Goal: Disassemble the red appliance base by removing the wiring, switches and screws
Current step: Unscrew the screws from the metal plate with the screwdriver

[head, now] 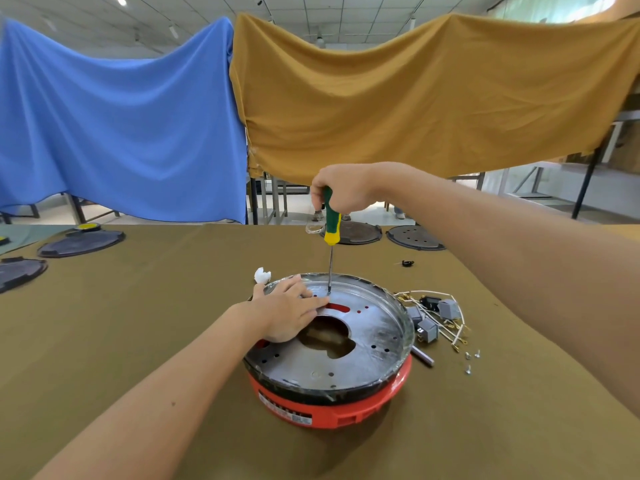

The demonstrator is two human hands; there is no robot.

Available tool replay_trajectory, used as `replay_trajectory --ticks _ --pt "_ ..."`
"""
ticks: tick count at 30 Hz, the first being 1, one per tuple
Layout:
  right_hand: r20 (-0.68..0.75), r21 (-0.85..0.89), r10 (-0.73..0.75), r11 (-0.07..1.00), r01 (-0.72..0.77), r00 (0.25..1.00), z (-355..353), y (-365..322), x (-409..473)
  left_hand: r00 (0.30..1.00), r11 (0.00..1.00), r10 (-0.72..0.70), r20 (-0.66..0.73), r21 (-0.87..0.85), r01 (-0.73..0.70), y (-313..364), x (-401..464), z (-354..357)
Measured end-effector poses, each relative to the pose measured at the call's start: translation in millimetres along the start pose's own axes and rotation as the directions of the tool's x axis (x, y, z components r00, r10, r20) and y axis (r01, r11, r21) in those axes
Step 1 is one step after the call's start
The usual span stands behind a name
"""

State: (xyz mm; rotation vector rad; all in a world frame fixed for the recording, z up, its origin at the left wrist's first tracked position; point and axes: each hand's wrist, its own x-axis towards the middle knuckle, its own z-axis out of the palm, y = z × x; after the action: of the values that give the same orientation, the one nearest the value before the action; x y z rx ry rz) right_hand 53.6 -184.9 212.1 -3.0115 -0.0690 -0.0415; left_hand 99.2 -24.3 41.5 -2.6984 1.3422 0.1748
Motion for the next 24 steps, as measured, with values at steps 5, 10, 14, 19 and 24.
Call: replay_trajectory --ticks 5,10,14,19,24 --pt "-0.053 -0.516 0.131 0.845 -0.14 0.99 10.4 -4.7 4.8 1.0 1.0 0.005 0.0 -0.019 -0.005 0.3 -0.5 -0.3" --pt "-0.063 -0.319 0.017 0.947 -0.036 0.998 7.4 6.5 7.1 1.0 1.0 -0.004 0.009 -0.005 0.004 2.0 -1.1 -1.4" --pt "-0.022 0.038 -0.044 0.998 0.044 0.999 2.4 12.4 -2.8 1.0 1.0 -0.008 0.025 -0.008 0.008 3.2 -1.9 -3.3" --pt "-0.075 -0.529 0.02 0.847 -0.057 0.997 13.4 13.2 2.5 0.999 1.0 -0.013 0.041 0.003 0.013 3.3 -0.8 -4.4" --pt "-0.124 -0.307 -0.063 0.951 0.022 0.99 15.1 7.9 6.2 1.0 1.0 -0.012 0.021 -0.004 0.012 2.9 -1.8 -2.7"
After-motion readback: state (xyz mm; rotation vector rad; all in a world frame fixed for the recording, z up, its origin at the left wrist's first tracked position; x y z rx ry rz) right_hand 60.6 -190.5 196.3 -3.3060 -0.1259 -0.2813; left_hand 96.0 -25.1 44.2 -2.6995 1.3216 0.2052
